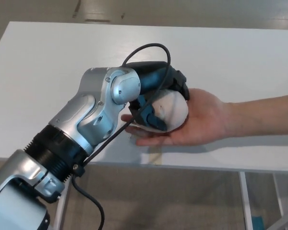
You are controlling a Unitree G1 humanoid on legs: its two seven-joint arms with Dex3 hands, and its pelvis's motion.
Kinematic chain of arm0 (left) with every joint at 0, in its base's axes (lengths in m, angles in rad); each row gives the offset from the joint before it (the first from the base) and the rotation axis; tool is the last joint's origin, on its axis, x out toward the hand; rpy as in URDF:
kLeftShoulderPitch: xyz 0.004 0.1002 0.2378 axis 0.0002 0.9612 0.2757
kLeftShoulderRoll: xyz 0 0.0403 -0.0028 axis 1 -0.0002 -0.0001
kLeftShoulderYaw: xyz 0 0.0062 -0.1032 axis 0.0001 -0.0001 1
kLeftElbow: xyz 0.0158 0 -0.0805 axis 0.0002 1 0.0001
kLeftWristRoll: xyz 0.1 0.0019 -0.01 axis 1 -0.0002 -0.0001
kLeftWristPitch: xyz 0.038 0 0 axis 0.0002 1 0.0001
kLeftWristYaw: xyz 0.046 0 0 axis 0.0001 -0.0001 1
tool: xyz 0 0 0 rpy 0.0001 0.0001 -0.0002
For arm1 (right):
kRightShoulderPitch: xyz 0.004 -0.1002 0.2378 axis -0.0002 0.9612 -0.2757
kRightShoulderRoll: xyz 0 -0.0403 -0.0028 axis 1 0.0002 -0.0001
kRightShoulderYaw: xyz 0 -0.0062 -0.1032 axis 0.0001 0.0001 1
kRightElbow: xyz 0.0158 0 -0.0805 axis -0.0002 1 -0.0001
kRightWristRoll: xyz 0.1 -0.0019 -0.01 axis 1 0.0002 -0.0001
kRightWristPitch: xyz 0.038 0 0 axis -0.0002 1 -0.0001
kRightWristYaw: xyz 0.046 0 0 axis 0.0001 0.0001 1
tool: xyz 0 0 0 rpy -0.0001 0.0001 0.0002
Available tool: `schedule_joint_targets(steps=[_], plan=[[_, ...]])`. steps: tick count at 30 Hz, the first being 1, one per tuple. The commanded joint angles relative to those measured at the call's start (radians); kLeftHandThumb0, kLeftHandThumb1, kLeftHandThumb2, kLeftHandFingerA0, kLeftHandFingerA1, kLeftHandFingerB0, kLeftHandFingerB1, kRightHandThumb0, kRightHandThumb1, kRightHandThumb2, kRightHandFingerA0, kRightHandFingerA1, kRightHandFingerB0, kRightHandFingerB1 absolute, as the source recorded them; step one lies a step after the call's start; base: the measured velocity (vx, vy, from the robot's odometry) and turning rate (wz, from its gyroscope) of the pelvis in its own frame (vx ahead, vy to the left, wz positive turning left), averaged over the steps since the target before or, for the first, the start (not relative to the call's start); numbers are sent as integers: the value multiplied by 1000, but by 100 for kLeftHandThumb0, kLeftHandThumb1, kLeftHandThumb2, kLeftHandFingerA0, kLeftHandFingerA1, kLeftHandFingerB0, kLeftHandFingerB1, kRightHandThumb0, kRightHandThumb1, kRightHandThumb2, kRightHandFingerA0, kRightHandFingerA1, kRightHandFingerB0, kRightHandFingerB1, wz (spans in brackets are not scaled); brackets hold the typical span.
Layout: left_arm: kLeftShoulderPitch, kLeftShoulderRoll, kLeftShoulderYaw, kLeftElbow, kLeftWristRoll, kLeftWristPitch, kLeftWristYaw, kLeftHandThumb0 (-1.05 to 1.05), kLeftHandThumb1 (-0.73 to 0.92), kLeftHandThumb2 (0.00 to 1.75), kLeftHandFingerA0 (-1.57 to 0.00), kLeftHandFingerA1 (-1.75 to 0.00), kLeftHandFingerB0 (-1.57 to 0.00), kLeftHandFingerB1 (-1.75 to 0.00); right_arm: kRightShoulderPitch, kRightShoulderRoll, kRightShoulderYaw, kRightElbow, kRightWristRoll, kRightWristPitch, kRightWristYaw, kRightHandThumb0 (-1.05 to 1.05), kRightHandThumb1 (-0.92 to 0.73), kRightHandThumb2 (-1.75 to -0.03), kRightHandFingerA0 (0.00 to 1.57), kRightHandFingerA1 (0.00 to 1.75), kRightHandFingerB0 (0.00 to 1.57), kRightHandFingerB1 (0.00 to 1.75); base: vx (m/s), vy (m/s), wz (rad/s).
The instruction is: Use the left hand to take the pink dumpling toy on a person's hand and put it on the desk.
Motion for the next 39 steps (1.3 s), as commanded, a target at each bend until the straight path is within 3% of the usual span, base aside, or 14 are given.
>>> schedule_joint_targets(steps=[1,8,9,12,17,21,23,25,27,28,39], plan=[[24,4,10,-27,48,28,6,-25,81,64,-84,-54,-52,-40,5,-2,0,2,10,11,8,-28,-63,-58,74,50,60,45,0,0,0],[37,-4,39,-41,43,16,11,-26,80,65,-90,-67,-52,-39,8,-3,1,4,11,13,2,-28,-63,-58,73,50,59,45,0,0,0],[37,-5,41,-43,43,18,10,-25,81,65,-88,-56,-48,-38,8,-3,0,4,11,12,1,-28,-63,-58,73,50,60,45,0,0,0],[39,-8,52,-46,42,21,10,-26,80,64,-82,-52,-44,-37,5,-3,3,4,9,13,0,-29,-63,-57,74,50,61,46,0,0,0],[45,-11,69,-43,37,14,17,-26,80,63,-85,-54,-50,-38,7,-1,3,2,12,8,3,-29,-63,-58,74,50,60,45,0,0,0],[62,-12,73,-55,42,13,23,-26,80,65,-88,-57,-48,-38,10,1,4,3,12,14,7,-29,-63,-57,74,50,62,46,0,0,0],[64,-15,75,-57,46,12,29,-26,80,64,-88,-75,-51,-39,10,0,3,3,13,14,7,-29,-62,-57,74,50,62,46,0,0,0],[64,-17,76,-55,48,11,32,-26,80,64,-88,-75,-51,-39,11,-1,3,4,13,12,9,-29,-62,-57,74,50,62,46,0,0,0],[63,-18,76,-54,49,10,33,-26,79,64,-89,-71,-51,-39,12,-1,2,4,15,11,10,-29,-62,-57,74,50,62,46,0,0,0],[62,-19,76,-55,50,12,32,-26,79,64,-87,-56,-49,-39,11,-1,2,4,14,11,10,-29,-61,-57,74,50,62,46,0,0,0],[44,-20,92,-55,42,11,14,-25,79,64,-79,-51,-55,-40,3,-5,8,5,13,23,18,-30,-62,-57,73,49,61,45,0,0,0]])
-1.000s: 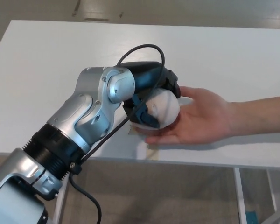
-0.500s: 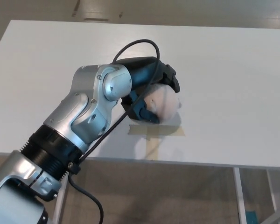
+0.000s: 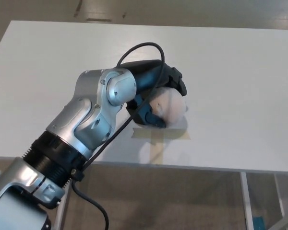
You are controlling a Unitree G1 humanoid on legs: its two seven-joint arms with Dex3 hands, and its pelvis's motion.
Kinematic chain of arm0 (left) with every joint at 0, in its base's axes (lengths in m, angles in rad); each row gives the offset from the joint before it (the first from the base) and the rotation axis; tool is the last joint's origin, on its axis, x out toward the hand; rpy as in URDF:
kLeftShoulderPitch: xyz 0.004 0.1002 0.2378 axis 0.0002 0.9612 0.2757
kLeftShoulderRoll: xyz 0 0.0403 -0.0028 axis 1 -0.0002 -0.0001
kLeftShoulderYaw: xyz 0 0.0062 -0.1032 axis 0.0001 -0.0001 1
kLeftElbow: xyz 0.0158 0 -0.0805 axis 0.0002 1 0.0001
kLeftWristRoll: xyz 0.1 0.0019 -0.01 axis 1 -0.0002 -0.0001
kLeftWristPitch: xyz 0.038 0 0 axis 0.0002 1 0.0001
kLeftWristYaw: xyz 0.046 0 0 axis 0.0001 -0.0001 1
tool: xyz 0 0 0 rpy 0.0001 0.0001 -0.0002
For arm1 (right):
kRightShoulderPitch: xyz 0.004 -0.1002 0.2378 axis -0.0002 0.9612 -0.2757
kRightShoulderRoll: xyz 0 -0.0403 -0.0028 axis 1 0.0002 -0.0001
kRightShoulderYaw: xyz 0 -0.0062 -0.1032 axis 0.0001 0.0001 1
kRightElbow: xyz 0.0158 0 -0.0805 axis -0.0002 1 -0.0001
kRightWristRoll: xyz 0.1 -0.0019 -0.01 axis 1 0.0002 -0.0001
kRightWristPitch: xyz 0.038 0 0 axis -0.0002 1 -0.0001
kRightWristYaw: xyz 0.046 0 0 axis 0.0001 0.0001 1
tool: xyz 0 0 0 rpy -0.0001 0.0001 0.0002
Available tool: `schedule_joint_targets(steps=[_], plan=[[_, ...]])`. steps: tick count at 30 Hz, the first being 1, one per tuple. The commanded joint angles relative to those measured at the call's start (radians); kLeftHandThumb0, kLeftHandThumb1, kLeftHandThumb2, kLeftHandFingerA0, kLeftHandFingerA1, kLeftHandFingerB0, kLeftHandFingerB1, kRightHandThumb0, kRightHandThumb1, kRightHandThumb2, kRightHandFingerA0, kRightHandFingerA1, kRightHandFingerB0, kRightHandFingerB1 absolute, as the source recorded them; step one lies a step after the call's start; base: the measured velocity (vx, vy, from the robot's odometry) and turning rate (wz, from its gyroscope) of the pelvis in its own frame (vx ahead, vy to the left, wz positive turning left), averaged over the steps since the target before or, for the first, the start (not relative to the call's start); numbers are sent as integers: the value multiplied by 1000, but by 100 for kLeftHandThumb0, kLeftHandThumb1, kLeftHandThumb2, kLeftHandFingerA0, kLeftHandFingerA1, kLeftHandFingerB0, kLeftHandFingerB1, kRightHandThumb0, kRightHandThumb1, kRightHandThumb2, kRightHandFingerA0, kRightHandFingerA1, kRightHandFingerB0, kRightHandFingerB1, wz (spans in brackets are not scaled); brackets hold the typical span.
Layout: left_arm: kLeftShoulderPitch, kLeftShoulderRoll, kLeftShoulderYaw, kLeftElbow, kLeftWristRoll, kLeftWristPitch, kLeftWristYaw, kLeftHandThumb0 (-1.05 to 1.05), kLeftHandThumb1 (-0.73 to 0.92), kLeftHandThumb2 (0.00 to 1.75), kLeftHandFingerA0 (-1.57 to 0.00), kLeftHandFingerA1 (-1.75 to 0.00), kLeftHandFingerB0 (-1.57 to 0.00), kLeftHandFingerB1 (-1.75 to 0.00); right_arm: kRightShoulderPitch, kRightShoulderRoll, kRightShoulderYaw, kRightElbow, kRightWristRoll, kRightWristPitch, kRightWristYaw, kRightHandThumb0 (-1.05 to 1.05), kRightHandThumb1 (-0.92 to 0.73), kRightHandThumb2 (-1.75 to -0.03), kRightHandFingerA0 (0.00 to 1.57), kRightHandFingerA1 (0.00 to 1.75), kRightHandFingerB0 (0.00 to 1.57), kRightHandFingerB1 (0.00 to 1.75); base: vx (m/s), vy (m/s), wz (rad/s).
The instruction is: Use the left hand to take the pink dumpling toy on a person's hand and put it on the desk.
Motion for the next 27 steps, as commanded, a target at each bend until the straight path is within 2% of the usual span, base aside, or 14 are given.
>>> schedule_joint_targets(steps=[1,2,3,7,9,10,12,17,18,19,23,24,26,27], plan=[[-12,14,35,-29,-3,-7,-12,-27,88,65,-81,-87,-75,-61,3,-3,8,5,0,22,14,-30,-61,-57,73,50,61,46,0,0,0],[-14,18,41,-35,-6,-8,-14,-27,88,65,-81,-87,-75,-61,3,-3,9,5,-1,23,15,-30,-61,-57,73,50,61,46,0,0,0],[-26,35,66,-52,-16,-17,-18,-25,80,63,-92,-78,-86,-59,4,-3,8,5,2,26,13,-30,-61,-57,73,49,61,45,0,0,0],[-41,102,133,-110,-36,-49,-31,-24,79,63,-92,-86,-86,-58,1,-3,13,5,-3,29,10,-30,-61,-57,73,49,61,45,0,0,0],[-42,147,176,-146,-53,-77,-43,-26,79,63,-90,-81,-72,-47,6,-5,17,5,-5,25,13,-30,-61,-57,72,49,61,45,0,0,0],[-41,155,185,-152,-57,-84,-44,-26,79,63,-90,-81,-72,-47,9,-8,17,5,-5,25,14,-30,-61,-57,72,49,61,45,0,0,0],[-36,209,234,-163,-78,-131,-43,-27,79,63,-86,-92,-73,-47,6,-12,23,5,-9,26,18,-30,-61,-57,71,49,59,45,0,0,0],[19,272,278,-195,-95,-177,-42,-27,79,63,-86,-98,-74,-48,22,-7,32,7,-10,25,19,-30,-61,-57,71,49,59,45,0,0,0],[32,289,287,-187,-97,-193,-39,-27,79,63,-90,-86,-74,-48,23,-3,31,7,-8,25,20,-30,-61,-57,71,49,59,45,0,0,0],[49,310,298,-169,-101,-212,-36,-26,79,63,-90,-81,-78,-51,23,0,31,7,-5,25,21,-31,-62,-57,71,49,58,44,0,0,0],[77,343,315,-129,-108,-241,-32,-26,79,63,-91,-76,-77,-50,23,2,30,7,-1,25,21,-31,-62,-57,71,49,58,44,0,0,0],[79,350,314,-113,-102,-240,-30,-26,78,63,-92,-69,-74,-48,17,2,31,7,-2,28,18,-34,-60,-58,70,49,59,45,0,0,0],[87,359,311,-87,-91,-233,-26,-26,79,64,-91,-65,-70,-47,10,3,31,7,-2,31,13,-35,-60,-57,70,49,59,45,0,0,0],[95,361,301,-61,-74,-231,-15,-28,77,64,-89,-59,-63,-44,9,4,29,7,0,31,11,-35,-59,-57,70,48,60,45,0,0,0]])
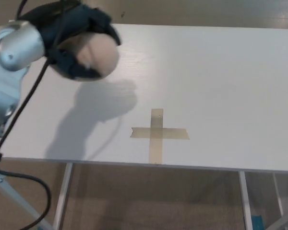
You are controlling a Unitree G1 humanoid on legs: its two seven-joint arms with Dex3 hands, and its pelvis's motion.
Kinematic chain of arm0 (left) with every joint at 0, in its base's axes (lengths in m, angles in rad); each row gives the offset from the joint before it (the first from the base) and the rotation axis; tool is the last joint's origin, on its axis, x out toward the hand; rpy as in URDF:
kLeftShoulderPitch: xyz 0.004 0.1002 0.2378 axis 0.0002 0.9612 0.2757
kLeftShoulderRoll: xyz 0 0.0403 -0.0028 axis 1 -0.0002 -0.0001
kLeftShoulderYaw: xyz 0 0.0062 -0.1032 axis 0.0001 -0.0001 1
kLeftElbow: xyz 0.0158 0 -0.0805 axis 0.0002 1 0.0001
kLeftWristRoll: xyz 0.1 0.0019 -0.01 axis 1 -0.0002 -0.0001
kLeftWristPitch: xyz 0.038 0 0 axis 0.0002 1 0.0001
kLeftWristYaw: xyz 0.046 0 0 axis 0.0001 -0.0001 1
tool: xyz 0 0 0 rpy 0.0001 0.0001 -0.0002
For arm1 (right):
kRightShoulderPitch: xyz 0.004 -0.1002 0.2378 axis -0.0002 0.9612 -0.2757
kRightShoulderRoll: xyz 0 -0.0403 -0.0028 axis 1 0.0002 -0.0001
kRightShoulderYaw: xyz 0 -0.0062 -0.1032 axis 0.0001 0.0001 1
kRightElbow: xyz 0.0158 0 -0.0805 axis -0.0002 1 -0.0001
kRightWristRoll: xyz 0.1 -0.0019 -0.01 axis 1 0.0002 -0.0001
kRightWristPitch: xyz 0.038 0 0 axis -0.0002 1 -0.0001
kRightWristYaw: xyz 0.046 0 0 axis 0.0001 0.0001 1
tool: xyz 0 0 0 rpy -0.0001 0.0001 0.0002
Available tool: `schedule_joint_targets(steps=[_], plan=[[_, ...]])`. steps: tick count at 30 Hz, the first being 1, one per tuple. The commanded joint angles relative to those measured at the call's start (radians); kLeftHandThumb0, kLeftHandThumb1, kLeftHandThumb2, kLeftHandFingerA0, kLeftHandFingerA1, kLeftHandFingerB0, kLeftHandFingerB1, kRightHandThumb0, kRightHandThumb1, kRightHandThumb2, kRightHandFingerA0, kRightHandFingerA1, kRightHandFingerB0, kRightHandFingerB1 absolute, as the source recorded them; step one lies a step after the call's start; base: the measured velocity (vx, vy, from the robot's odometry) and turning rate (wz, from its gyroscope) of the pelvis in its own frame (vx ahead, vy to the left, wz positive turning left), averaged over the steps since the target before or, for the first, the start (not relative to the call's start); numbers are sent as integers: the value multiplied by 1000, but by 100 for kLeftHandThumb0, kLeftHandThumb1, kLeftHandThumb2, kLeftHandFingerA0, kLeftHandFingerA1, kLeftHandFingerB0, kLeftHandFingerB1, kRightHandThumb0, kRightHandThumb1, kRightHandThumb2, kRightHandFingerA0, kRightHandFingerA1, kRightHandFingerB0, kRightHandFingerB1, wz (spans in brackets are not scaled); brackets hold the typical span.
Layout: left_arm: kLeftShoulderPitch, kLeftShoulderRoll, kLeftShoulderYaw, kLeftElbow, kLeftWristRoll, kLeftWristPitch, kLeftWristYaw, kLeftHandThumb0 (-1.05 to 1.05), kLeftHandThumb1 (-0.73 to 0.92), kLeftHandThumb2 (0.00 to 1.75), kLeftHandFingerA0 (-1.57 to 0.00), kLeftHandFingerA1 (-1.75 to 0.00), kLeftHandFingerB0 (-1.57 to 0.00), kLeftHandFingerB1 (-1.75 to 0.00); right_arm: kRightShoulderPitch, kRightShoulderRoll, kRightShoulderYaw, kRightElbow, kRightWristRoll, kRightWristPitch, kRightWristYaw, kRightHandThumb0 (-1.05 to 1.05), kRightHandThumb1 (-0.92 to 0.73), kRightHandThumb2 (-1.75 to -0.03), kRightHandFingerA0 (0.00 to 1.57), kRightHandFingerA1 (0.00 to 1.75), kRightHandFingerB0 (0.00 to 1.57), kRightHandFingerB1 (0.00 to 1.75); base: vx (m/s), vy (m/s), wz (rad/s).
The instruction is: Use the left hand to take the pink dumpling toy on a person's hand and put it on the desk.
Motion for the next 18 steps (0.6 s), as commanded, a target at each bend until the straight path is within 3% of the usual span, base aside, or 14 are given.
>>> schedule_joint_targets(steps=[1,4,6,8,12,14,18], plan=[[48,29,-19,102,34,-47,31,-27,78,63,-89,-60,-67,-45,2,9,-2,4,3,12,-3,-34,-60,-56,70,48,60,45,0,0,0],[49,18,-33,152,43,-71,57,-27,79,63,-89,-64,-71,-47,-1,11,0,3,3,11,-1,-33,-60,-56,70,48,60,45,0,0,0],[54,4,-41,171,47,-69,69,-27,79,64,-89,-69,-65,-45,-2,12,1,3,2,11,-3,-34,-60,-57,70,48,60,45,0,0,0],[63,-20,-55,188,54,-48,80,-27,79,63,-87,-57,-49,-38,-2,12,0,3,4,11,2,-35,-59,-57,69,48,60,45,0,0,0],[79,-42,-64,187,55,-25,80,-27,79,63,-84,-54,-47,-38,9,9,-4,2,8,8,10,-35,-59,-57,69,48,60,45,0,0,0],[89,-53,-69,186,52,-16,71,-25,79,63,-65,-46,-53,-40,11,5,-4,3,7,9,10,-34,-59,-57,69,48,60,45,0,0,0],[94,-63,-72,190,46,-4,55,-25,79,63,-63,-45,-49,-39,10,-1,0,4,1,12,9,-34,-59,-57,69,48,61,45,0,0,0]])
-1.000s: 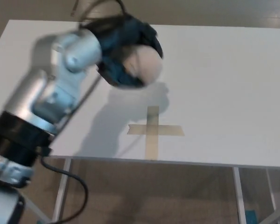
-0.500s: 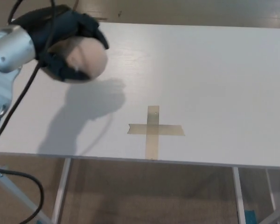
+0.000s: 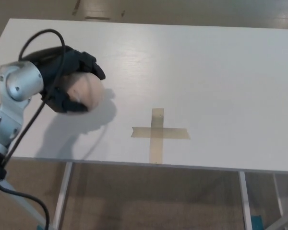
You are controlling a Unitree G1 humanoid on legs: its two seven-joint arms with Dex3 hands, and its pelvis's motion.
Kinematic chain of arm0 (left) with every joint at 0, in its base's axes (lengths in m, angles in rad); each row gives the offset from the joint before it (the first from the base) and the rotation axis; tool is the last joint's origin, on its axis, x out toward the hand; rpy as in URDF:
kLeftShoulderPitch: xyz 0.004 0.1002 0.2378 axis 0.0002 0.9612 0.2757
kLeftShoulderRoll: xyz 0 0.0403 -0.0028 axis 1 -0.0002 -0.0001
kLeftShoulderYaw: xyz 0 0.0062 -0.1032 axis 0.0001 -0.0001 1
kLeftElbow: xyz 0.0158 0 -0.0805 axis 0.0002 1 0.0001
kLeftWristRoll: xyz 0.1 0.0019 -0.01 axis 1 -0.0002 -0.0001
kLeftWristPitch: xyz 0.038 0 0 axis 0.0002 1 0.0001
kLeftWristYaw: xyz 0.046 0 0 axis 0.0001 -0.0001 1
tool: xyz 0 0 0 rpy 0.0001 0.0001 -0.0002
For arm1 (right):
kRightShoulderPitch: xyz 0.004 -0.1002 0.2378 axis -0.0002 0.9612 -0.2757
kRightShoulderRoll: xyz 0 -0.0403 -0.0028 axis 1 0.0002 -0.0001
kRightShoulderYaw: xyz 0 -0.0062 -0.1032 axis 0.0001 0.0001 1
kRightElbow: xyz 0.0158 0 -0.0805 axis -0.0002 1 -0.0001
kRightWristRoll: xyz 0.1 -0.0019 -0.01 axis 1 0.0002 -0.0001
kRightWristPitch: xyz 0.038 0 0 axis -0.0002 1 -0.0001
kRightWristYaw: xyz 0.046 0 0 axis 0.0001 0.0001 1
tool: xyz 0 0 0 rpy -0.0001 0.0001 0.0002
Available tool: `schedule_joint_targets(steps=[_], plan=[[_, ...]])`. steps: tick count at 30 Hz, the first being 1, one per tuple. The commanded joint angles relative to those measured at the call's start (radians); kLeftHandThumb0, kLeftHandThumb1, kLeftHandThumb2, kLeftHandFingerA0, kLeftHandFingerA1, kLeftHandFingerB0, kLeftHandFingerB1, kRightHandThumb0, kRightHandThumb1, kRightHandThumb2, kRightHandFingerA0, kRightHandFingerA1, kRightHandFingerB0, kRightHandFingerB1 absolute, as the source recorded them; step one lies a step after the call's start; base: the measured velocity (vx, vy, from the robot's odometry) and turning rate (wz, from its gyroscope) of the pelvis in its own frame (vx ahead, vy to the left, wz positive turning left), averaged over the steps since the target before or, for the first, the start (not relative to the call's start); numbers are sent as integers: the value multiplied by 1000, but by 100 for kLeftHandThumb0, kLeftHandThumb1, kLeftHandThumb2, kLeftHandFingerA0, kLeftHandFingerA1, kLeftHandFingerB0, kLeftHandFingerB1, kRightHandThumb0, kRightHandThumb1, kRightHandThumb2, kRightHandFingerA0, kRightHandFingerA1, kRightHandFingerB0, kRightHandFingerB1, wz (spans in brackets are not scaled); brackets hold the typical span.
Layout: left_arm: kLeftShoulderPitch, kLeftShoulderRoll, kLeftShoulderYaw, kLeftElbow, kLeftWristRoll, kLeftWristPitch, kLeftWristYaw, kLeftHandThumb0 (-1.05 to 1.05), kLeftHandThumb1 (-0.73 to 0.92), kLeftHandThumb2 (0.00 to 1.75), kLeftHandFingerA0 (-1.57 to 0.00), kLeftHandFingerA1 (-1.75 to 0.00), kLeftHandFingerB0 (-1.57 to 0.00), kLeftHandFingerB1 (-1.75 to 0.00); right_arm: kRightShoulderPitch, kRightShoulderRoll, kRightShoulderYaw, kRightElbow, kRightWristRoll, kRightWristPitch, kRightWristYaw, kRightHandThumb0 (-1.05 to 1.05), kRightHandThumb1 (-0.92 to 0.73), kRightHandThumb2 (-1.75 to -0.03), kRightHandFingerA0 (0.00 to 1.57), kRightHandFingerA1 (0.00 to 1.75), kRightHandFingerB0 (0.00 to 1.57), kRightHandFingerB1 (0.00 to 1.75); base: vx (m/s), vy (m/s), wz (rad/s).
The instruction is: Use the left hand to take the pink dumpling toy on a person's hand and put it on the desk.
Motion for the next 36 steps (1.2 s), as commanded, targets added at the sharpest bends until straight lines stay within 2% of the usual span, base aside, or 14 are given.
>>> schedule_joint_targets(steps=[1,3,4,5,6,7,8,9,10,11,17,29,35,36], plan=[[24,-15,-7,4,7,28,-2,-25,79,63,-63,-45,-49,-39,13,-8,2,4,-2,12,7,-34,-59,-57,69,48,61,45,0,0,0],[23,-16,-8,17,1,29,-15,-25,79,64,-59,-43,-57,-41,12,-8,5,5,-5,11,7,-34,-59,-57,69,48,60,45,0,0,0],[27,-17,-9,23,-4,25,-19,-28,78,64,-75,-50,-69,-46,17,-7,4,4,-3,9,9,-33,-59,-56,70,48,61,45,0,0,0],[26,-18,-5,34,-16,19,-27,-28,70,61,-82,-70,-51,-37,18,-7,3,4,-1,10,11,-33,-59,-56,69,48,60,45,0,0,0],[25,-20,-1,41,-24,15,-33,-28,70,61,-82,-70,-51,-37,18,-6,2,4,0,10,13,-33,-59,-56,69,48,60,45,0,0,0],[22,-17,-2,46,-30,21,-54,-52,43,69,-27,-44,-6,-26,18,-7,0,4,2,11,12,-33,-60,-56,68,47,60,45,0,0,0],[19,-14,-5,49,-34,29,-77,-52,43,69,-27,-44,-6,-26,19,-8,-3,4,4,12,11,-33,-60,-56,68,47,60,45,0,0,0],[17,-10,-12,46,-25,41,-90,-58,37,72,-6,-31,-6,-19,19,-10,-3,4,4,13,10,-34,-60,-57,68,48,60,45,0,0,0],[16,-9,-14,46,-22,44,-93,-58,37,72,-6,-31,-6,-19,19,-10,-3,4,4,13,10,-34,-60,-57,68,48,60,45,0,0,0],[17,-4,-23,33,-6,58,-102,-62,38,76,0,-11,-1,-16,18,-10,-3,4,3,13,7,-34,-60,-57,68,48,60,45,0,0,0],[11,23,-67,29,49,98,-128,-67,41,77,0,0,0,-10,15,-9,1,5,-1,13,5,-31,-59,-57,68,48,60,45,0,0,0],[5,41,-60,1,27,102,-143,-67,39,79,0,0,0,-6,23,-11,-4,3,4,10,9,-34,-59,-57,68,48,60,45,0,0,0],[3,74,-8,-144,-7,144,-201,-68,38,80,0,0,0,-7,20,-14,1,2,-1,8,8,-34,-59,-57,68,48,60,45,0,0,0],[3,104,37,-278,-35,189,-251,-68,38,81,0,0,0,-7,18,-13,4,2,-3,11,6,-34,-60,-57,68,48,60,45,0,0,0]])
